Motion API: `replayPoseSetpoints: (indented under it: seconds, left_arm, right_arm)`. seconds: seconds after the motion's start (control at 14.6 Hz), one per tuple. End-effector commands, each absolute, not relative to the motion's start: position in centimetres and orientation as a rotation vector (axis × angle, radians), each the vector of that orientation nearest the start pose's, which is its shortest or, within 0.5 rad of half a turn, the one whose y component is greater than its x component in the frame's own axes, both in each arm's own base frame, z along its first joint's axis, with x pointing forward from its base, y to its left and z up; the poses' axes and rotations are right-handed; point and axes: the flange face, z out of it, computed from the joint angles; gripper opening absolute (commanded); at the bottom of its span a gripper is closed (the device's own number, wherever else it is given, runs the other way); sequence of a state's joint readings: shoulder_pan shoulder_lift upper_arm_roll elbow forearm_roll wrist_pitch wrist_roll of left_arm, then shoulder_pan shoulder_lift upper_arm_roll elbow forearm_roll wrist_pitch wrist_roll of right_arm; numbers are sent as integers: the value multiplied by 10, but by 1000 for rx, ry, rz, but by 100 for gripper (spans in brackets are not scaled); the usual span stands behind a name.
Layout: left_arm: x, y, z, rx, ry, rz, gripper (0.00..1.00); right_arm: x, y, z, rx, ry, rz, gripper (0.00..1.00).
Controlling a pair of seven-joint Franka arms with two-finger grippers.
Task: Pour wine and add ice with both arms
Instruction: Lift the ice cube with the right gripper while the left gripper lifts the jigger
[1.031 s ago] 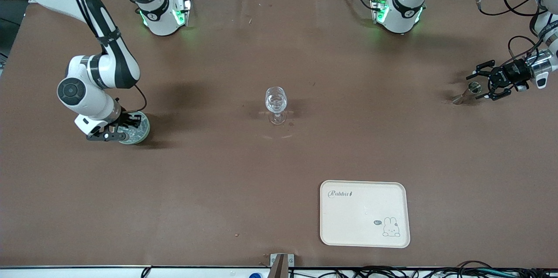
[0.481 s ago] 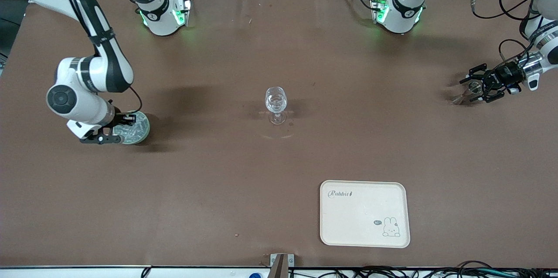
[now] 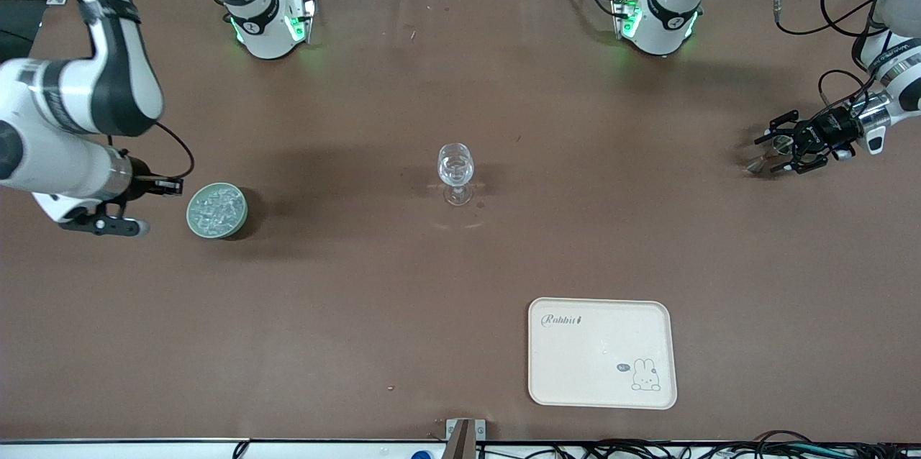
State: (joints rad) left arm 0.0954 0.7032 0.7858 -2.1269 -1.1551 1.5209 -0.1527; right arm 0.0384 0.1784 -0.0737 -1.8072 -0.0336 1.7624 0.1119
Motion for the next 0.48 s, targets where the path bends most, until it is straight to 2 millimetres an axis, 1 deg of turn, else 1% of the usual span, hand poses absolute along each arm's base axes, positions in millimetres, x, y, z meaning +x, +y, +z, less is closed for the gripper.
replayPoseSetpoints:
  seconds: [0.0,0.07,0.14,0.21,0.27,0.34,0.41]
  left_arm:
    - [363,320,140,1381,1732,-687,40]
    - [364,320,141,1380,1723,-688,28]
    - [365,320,142,1380,1718,-689,21]
    - [365,321,143,1378,1718,-687,11]
    - [365,320,145,1373,1707,-690,3]
    - [363,321,146,1365,1697,-695,1]
    - [362,321,148,1352,1683,-701,1]
  right_arm:
    - [598,-18,482,-3138,371,281,0]
    - [603,-16,502,-3136,422,241,1]
    - [604,-13,516,-3132,454,214,1]
    - [603,-6,530,-3130,473,199,1]
    - [601,-5,552,-3127,480,151,1]
    - [597,-6,566,-3125,478,130,1]
    - [594,-6,580,-3121,482,99,1]
